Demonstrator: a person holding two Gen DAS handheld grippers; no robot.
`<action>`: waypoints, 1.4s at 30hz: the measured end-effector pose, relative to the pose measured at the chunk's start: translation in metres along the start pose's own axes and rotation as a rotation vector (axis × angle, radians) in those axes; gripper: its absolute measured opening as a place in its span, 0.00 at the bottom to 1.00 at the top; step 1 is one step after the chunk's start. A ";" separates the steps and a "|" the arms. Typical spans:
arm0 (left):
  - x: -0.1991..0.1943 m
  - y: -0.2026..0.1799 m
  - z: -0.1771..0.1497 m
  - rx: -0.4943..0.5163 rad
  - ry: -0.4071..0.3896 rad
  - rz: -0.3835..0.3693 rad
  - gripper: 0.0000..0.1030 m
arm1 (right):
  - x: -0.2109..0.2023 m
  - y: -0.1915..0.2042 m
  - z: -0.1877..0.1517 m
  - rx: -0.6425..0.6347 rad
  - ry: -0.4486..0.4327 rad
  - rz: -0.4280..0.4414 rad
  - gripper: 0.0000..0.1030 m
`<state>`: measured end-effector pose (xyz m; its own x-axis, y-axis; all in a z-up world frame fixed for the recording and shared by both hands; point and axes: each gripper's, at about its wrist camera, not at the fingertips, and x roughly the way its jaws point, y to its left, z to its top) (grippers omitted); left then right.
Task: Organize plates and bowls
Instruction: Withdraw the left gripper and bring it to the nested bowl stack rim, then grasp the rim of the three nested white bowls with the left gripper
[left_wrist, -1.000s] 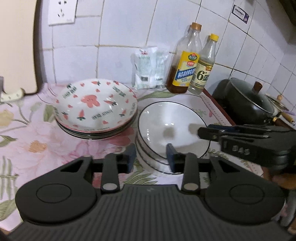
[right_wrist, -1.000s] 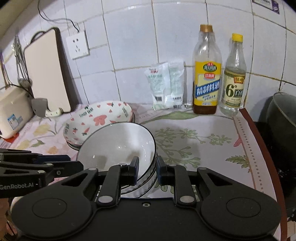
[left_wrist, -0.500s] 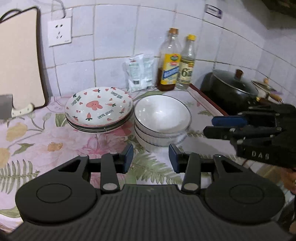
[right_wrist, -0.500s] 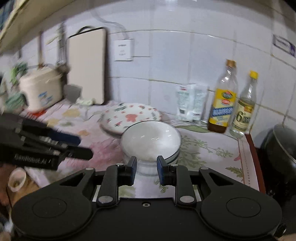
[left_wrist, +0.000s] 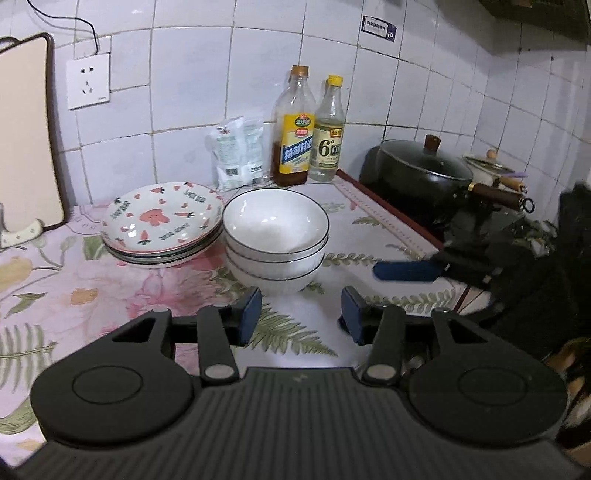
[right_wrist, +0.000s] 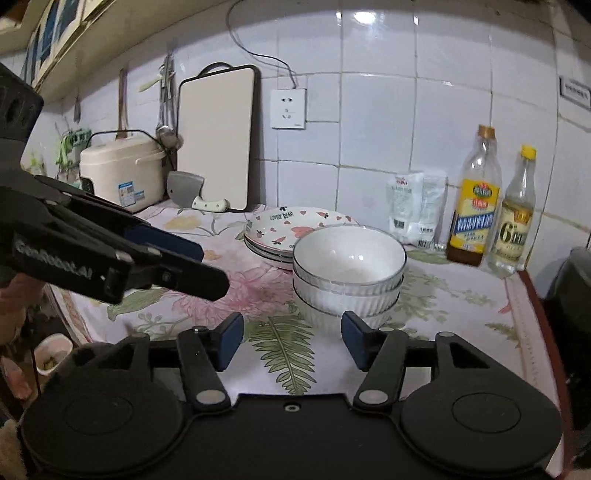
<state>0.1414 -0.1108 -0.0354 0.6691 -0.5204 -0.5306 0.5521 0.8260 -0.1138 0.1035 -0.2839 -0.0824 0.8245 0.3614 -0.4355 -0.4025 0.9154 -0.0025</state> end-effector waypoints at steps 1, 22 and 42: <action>0.005 0.001 0.000 -0.008 -0.006 -0.006 0.47 | 0.005 -0.002 -0.005 0.006 -0.007 -0.005 0.66; 0.102 0.067 0.029 -0.247 -0.004 -0.029 0.68 | 0.106 -0.030 -0.041 0.111 -0.058 -0.115 0.93; 0.151 0.110 0.002 -0.530 0.033 -0.159 0.60 | 0.144 -0.037 -0.030 0.199 -0.006 -0.148 0.99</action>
<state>0.3041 -0.0995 -0.1267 0.5774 -0.6473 -0.4976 0.3131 0.7384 -0.5973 0.2254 -0.2713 -0.1720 0.8713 0.2214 -0.4380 -0.1914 0.9751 0.1121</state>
